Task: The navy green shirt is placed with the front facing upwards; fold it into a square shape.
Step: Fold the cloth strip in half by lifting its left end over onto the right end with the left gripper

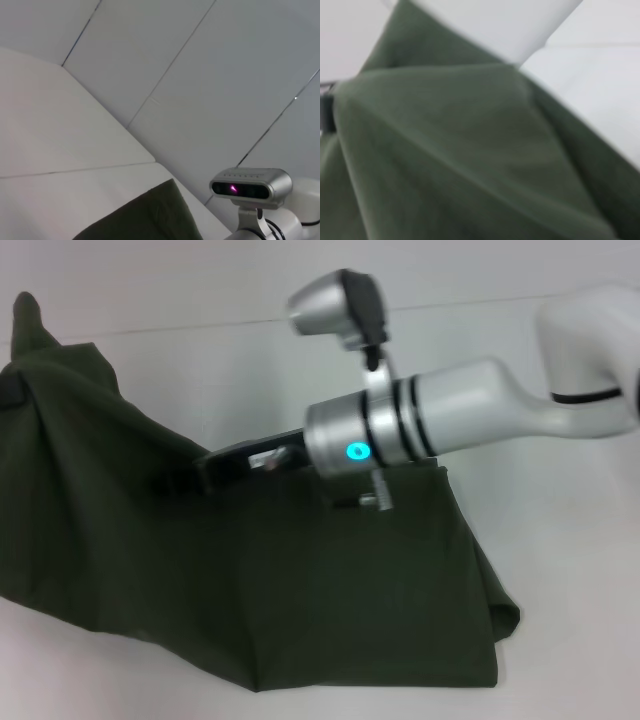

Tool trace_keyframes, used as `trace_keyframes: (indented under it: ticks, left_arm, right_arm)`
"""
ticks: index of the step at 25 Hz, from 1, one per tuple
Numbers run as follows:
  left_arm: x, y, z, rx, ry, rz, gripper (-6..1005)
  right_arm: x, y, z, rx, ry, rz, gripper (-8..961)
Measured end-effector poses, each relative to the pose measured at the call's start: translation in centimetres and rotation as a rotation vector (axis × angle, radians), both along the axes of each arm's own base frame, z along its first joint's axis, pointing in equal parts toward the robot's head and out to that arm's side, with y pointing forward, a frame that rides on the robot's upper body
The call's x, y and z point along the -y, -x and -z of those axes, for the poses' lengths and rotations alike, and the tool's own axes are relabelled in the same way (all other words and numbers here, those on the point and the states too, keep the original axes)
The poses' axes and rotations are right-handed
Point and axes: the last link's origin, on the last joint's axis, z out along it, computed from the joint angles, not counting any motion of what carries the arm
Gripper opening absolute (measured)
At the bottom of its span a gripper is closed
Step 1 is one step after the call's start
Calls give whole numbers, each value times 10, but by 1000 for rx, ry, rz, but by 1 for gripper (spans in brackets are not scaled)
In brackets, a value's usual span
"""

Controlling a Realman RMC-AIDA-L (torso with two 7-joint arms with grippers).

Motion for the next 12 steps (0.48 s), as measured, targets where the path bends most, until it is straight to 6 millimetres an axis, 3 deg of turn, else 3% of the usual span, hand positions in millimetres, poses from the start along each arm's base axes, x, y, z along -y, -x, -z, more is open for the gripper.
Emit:
trace_keyframes:
  ticks: [4,7,12]
  left_arm:
    - [0,-1,0,10,-8,1,24]
    - [-1,-3,2,21,-5,4,23]
    - [-2,-10,6,72,-5,17,23]
  right_arm:
    - [-1,-29,-26,-96,-64,68,196]
    - [-2,-38,-36,-127,-89,87,279]
    - [-2,-60,-73,-232,-185,118,387]
